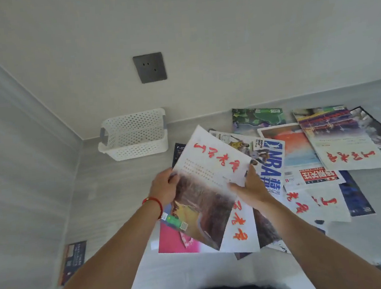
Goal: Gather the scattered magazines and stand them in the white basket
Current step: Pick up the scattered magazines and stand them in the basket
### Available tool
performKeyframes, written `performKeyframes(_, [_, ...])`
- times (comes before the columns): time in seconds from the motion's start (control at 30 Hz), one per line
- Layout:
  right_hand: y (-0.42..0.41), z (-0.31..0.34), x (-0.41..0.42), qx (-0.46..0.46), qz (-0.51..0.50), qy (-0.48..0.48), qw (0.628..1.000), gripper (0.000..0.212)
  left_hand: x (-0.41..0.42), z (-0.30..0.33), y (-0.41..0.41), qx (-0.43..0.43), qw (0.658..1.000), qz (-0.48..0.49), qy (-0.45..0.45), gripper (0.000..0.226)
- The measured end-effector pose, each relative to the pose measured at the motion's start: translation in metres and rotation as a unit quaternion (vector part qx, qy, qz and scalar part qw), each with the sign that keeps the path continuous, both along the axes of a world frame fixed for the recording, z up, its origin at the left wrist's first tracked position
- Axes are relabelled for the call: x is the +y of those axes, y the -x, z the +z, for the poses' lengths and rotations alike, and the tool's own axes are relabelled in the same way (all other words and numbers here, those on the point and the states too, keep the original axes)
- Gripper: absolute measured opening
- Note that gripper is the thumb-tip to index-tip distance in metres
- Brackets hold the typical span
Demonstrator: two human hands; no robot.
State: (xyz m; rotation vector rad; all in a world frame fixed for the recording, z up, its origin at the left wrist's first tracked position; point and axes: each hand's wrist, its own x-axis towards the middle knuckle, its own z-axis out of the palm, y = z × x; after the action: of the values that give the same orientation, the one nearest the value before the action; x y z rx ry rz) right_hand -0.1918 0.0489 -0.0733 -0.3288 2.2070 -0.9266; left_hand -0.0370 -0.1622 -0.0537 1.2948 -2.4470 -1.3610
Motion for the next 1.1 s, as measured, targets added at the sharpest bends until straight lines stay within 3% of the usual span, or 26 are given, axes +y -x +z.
performKeyframes(0.07, [-0.012,-0.001,-0.026,0.011,-0.033,0.004,0.999,0.085,-0.024,0.006,-0.013,0.037,0.997,0.045,-0.047,0.021])
performKeyframes(0.13, [-0.018,0.006,-0.054,-0.047,-0.064,0.079,0.994,0.064,-0.047,0.010,-0.026,0.070,0.989,0.089,-0.091,0.016])
performKeyframes(0.23, [-0.019,0.021,-0.098,-0.118,-0.021,0.139,0.983,0.038,-0.082,0.017,-0.041,0.095,0.980,0.125,-0.123,0.016])
performKeyframes(0.4, [-0.003,0.065,-0.175,0.011,0.037,0.183,0.982,0.039,-0.134,0.044,-0.042,0.139,0.964,0.169,-0.153,0.017])
performKeyframes(0.57, [0.020,0.113,-0.243,0.118,0.023,0.188,0.975,0.037,-0.190,0.090,-0.028,0.145,0.971,0.172,-0.078,0.015])
performKeyframes(0.83, [0.044,0.133,-0.307,0.132,0.021,0.235,0.963,0.030,-0.254,0.124,-0.004,0.171,0.973,0.148,-0.044,0.017])
performKeyframes(0.97, [0.046,0.118,-0.326,0.163,0.028,0.214,0.963,0.027,-0.270,0.106,0.000,0.152,0.974,0.156,-0.063,0.016])
performKeyframes(1.1, [0.054,0.093,-0.339,0.187,0.023,0.171,0.967,0.020,-0.283,0.079,0.005,0.148,0.970,0.192,-0.025,0.011])
